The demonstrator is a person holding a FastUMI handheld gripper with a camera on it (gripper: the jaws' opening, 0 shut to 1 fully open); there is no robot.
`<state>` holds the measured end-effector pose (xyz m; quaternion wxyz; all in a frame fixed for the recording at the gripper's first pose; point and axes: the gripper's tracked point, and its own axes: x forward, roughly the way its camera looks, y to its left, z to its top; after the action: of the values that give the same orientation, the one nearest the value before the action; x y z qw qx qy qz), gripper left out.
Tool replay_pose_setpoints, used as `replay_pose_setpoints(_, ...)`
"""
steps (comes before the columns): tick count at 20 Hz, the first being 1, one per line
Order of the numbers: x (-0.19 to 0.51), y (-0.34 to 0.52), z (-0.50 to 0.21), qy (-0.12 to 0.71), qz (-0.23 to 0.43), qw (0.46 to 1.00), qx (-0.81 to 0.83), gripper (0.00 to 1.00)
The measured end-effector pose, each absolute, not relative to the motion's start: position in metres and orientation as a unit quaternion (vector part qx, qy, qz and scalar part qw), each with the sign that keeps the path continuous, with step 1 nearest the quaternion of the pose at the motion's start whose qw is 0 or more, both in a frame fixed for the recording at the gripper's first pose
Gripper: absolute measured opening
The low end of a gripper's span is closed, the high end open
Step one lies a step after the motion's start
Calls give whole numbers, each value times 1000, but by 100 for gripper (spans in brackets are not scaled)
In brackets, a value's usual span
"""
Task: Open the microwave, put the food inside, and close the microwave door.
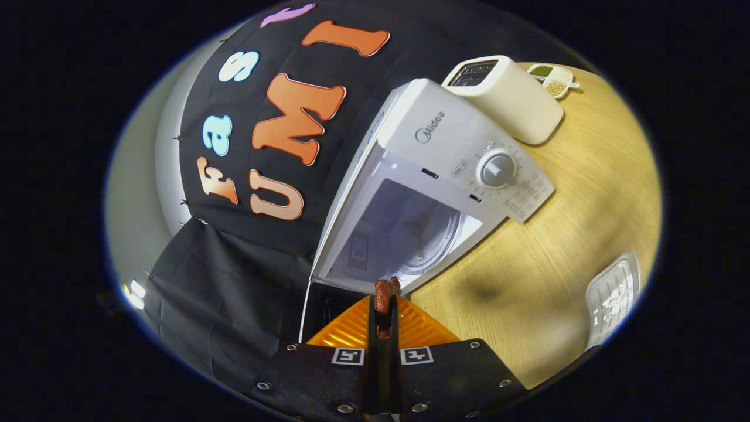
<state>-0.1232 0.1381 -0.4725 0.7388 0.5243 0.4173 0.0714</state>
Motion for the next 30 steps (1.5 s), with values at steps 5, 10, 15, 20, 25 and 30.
replay_pose_setpoints(5,-83,176,-503,394,40,746,535,8)
replay_pose_setpoints(10,-36,185,-519,329,-9,765,554,8)
replay_pose_setpoints(15,-12,201,-542,294,-47,772,561,8)
replay_pose_setpoints(20,6,201,-572,291,-88,773,557,8)
replay_pose_setpoints(25,6,194,-589,308,-109,794,512,8)
replay_pose_setpoints(30,-4,196,-578,330,-87,802,490,44)
